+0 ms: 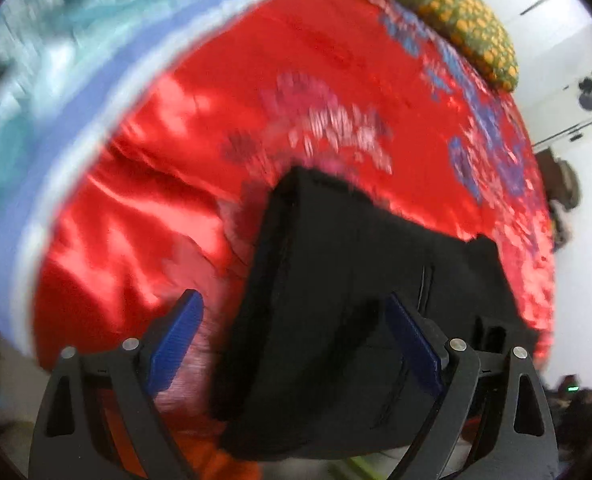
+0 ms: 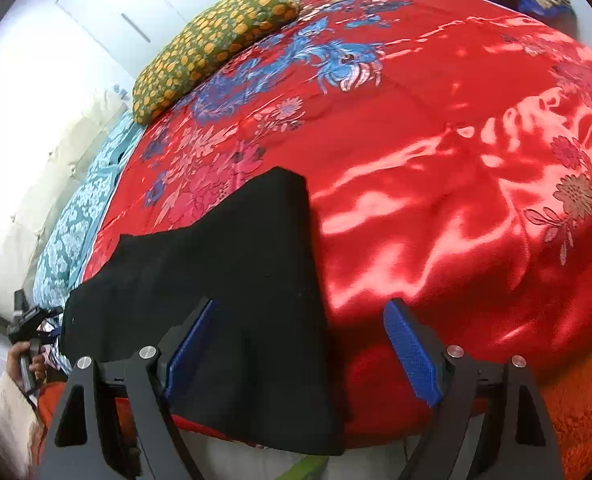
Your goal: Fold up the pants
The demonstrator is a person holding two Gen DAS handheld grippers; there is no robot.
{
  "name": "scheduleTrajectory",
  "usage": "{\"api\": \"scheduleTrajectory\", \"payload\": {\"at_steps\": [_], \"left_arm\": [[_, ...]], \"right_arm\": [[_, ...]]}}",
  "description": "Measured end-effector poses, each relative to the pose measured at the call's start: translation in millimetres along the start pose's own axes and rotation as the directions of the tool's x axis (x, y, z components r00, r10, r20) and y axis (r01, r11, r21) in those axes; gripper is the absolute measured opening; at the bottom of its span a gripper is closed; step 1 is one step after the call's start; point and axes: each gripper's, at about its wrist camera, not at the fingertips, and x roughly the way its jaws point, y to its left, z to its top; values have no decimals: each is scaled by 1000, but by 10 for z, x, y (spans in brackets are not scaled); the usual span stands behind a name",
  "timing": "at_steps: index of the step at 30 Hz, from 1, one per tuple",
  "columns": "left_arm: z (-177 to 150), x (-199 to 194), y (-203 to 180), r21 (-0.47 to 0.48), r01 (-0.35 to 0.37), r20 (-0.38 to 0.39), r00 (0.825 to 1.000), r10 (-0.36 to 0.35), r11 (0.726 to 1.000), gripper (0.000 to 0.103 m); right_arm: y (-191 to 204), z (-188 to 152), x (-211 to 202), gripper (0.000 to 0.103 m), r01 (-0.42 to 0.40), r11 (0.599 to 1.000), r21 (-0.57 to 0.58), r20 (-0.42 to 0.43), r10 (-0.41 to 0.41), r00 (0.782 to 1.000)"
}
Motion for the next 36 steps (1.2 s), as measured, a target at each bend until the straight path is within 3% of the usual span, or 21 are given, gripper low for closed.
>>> {"api": "scheduleTrajectory", "payload": {"at_steps": [2,3,4,5,6,10,12,14,17,20,22,25,28,30,32,33,34,36], "left_arm": [[-68,110,-2,-9,74,-40,996,-75,997,89],[-111,97,-47,18,83,-27,996,-83,996,70],[-138,79,-91,46,75,-12,997,-75,996,44],[-168,35,-126,53,52,3,999,-52,997,38],[-200,-49,-163,57,39,36,999,-41,998,25],[-320,-409,-374,33,103,102,989,-106,994,17],[-439,-688,-724,64,214,116,969,-220,975,17],[-548,-886,-1125,110,281,110,950,-293,953,17],[-708,-1038,-1878,195,331,87,932,-352,923,17],[-888,-865,-2654,269,374,38,917,-398,888,17],[-1020,-614,-3046,313,370,0,921,-390,875,18],[-1327,142,-3648,390,318,-68,946,-318,864,23],[-1571,797,-3911,407,335,-204,940,-273,850,35],[-1707,935,-3944,412,316,-224,944,-241,855,35],[-1752,753,-3879,414,365,-193,930,-312,834,48],[-1717,618,-3814,424,360,-156,933,-324,831,61],[-1655,518,-3790,439,342,-112,938,-328,831,72],[-1576,186,-3607,483,281,5,946,-324,829,82]], "right_arm": [[46,-1,26,84,3,1000,-21,-7,-4,1000],[67,-3,38,84,6,999,-32,-11,-6,1000],[87,-5,47,84,10,999,-43,-13,-10,1000],[103,-6,50,84,12,999,-51,-12,-13,1000],[110,-10,45,84,11,998,-56,-14,-12,1000],[140,17,-1,84,12,997,-71,10,-11,1000],[167,42,-65,84,25,996,-85,43,-21,999],[182,81,-132,84,17,996,-90,74,-10,997],[165,150,-194,84,-20,997,-70,98,27,995],[153,193,-242,84,-57,997,-46,113,62,992],[150,215,-288,84,-76,996,-41,125,81,989],[168,221,-358,84,-101,993,-62,135,109,985],[154,203,-436,84,-125,989,-78,149,136,979],[87,180,-506,84,-144,988,-63,168,153,974],[-8,156,-582,84,-167,985,-36,185,171,968],[-55,139,-615,84,-181,983,-26,189,183,965],[-74,132,-635,84,-194,981,-26,187,195,963],[-21,123,-637,84,-250,966,-64,164,257,952]]}}
